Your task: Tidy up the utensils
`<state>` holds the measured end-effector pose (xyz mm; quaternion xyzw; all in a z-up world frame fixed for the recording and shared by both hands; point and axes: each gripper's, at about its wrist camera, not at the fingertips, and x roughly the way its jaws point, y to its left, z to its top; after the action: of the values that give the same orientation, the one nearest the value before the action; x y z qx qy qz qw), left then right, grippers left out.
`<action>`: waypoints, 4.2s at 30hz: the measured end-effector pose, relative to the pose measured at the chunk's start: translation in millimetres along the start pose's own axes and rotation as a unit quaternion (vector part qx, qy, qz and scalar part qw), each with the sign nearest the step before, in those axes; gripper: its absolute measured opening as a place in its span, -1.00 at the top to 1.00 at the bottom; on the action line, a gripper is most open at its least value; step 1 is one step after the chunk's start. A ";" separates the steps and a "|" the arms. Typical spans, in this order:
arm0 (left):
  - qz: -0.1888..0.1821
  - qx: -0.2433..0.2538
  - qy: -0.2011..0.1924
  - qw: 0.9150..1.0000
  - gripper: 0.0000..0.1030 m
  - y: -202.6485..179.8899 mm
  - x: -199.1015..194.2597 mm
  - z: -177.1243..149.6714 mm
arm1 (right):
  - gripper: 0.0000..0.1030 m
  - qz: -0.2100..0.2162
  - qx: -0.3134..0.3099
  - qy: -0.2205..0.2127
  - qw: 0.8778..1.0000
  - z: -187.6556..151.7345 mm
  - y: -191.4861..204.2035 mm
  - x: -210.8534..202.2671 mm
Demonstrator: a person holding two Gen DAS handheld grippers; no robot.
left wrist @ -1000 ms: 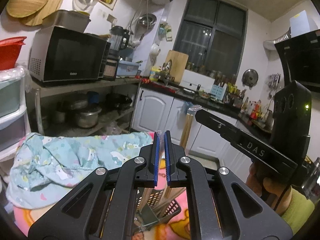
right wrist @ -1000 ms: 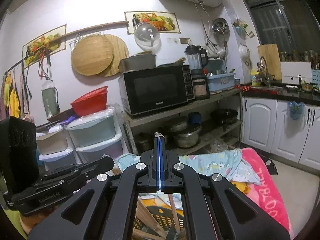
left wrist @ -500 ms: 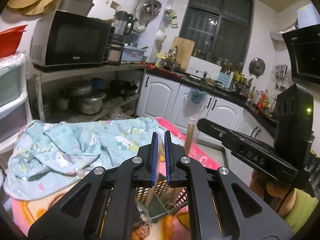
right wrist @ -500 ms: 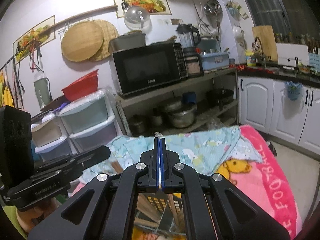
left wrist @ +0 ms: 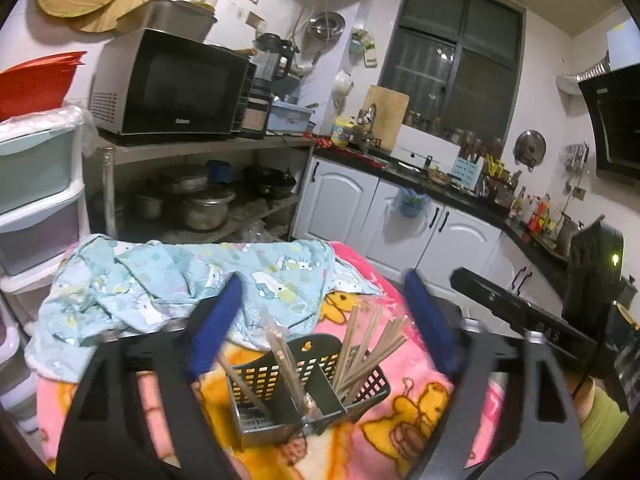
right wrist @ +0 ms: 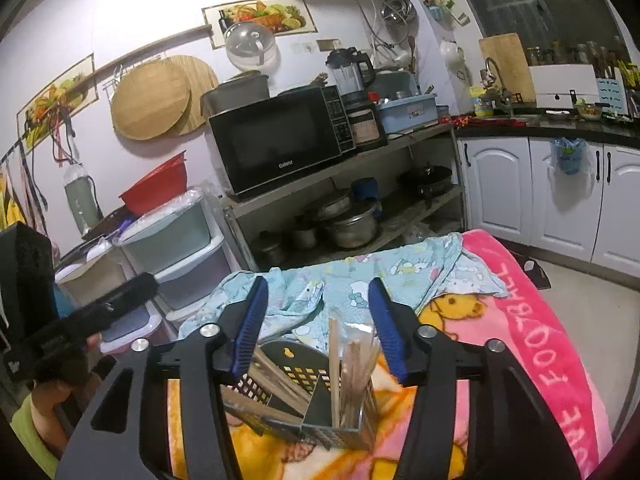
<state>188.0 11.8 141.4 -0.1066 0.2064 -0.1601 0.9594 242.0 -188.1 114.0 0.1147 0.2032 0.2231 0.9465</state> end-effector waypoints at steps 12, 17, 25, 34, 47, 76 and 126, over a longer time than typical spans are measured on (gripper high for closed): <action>0.009 -0.027 -0.027 0.999 -0.79 -6.8 -49.4 -1.2 | -0.65 -0.016 -0.038 -0.027 0.999 -15.3 12.5 -57.7; 0.032 -0.034 -0.012 0.999 -0.79 -8.1 -60.4 -18.4 | -0.82 -0.024 -0.057 -0.028 0.998 -26.0 19.5 -72.6; 0.090 -0.032 0.021 0.995 -0.79 -5.6 -70.9 -62.1 | -0.87 -0.029 -0.095 -0.012 0.995 -56.9 31.5 -90.0; 0.150 -0.026 0.066 0.986 -0.79 2.4 -72.4 -106.9 | -0.87 -0.032 -0.097 0.041 0.994 -104.1 31.2 -90.3; 0.183 0.001 0.074 0.980 -0.79 -8.7 -77.1 -160.4 | -0.87 -0.071 -0.079 0.053 0.993 -165.1 25.9 -90.3; 0.166 0.003 0.011 0.986 -0.79 -31.8 -86.7 -196.1 | -0.87 -0.076 -0.140 -0.051 0.986 -197.4 44.1 -110.8; 0.165 0.003 0.005 0.986 -0.79 -32.4 -91.1 -194.2 | -0.87 -0.074 -0.142 -0.053 0.986 -197.5 47.2 -111.8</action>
<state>17.3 -13.1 9.8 -0.0672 0.2252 -0.0007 0.9720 46.8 -174.3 -10.1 -0.0243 0.1271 0.1723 0.9765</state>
